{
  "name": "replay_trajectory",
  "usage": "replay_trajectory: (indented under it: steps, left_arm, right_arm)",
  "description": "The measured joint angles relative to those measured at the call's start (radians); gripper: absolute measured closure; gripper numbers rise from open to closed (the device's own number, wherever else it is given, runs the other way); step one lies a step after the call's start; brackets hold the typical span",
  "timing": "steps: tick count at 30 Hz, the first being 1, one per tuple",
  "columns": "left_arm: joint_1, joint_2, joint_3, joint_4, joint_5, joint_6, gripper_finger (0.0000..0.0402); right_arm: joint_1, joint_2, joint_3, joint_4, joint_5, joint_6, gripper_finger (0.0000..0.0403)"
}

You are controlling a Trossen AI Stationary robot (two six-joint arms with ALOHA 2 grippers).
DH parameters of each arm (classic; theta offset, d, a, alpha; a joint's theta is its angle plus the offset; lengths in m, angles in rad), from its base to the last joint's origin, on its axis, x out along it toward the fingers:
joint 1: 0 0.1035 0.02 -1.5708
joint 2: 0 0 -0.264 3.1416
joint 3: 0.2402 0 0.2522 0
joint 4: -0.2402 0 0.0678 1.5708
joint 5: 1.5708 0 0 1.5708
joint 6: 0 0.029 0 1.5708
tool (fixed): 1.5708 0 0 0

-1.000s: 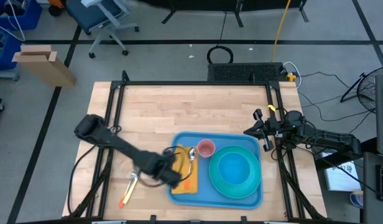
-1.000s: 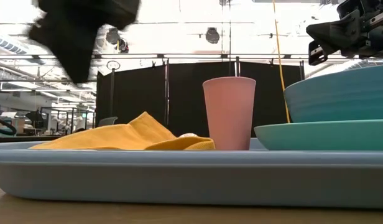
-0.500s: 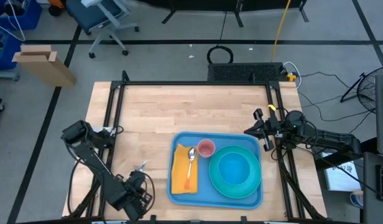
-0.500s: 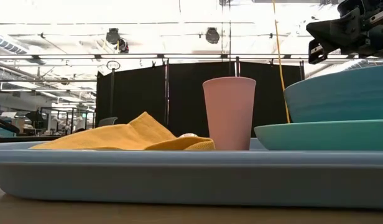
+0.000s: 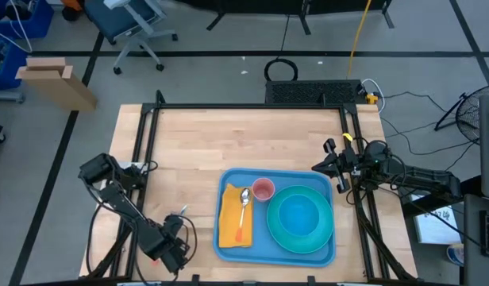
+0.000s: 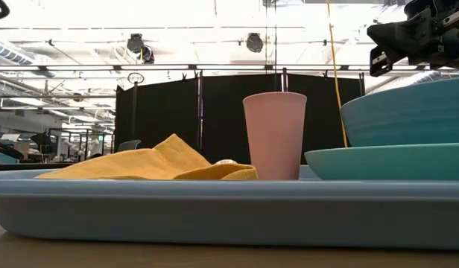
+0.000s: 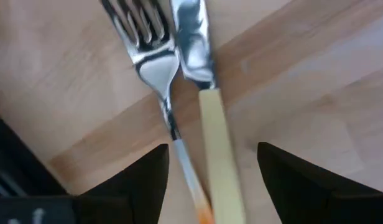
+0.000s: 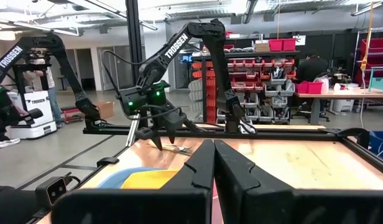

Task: Set up tray
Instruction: Put the yellow table knife on top of the yellow table napkin to the left side of the orange spoon

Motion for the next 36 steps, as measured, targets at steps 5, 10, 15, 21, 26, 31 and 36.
replay_trajectory:
  steps: [5, 10, 15, 21, 26, 31, 36]
  left_arm:
    - [0.007, 0.0, -0.011, 0.002, 0.057, 0.019, 0.0152]
    - [0.025, 0.0, -0.01, -0.016, 0.102, 0.05, 0.0158]
    - [0.052, 0.0, -0.01, -0.02, 0.132, 0.111, 0.016]
    - [0.079, 0.0, 0.025, -0.021, 0.091, 0.181, 0.0181]
    - [0.101, 0.0, 0.043, -0.014, 0.053, 0.197, 0.0216]
    - [0.104, 0.0, 0.044, -0.017, -0.002, 0.204, 0.0245]
    - [0.104, 0.0, 0.042, -0.019, -0.015, 0.211, 0.0244]
  right_arm:
    - [0.0, 0.0, 0.0, -0.004, 0.0, 0.0, 0.0403]
    - [0.0, 0.0, 0.0, -0.006, 0.0, 0.0, 0.0403]
    - [0.0, 0.0, 0.0, -0.006, 0.0, 0.0, 0.0403]
    - [0.0, 0.0, 0.0, -0.006, 0.0, 0.0, 0.0403]
    - [0.0, 0.0, 0.0, -0.006, 0.0, 0.0, 0.0403]
    - [0.0, 0.0, 0.0, -0.006, 0.0, 0.0, 0.0403]
    - [0.0, 0.0, 0.0, -0.006, 0.0, 0.0, 0.0403]
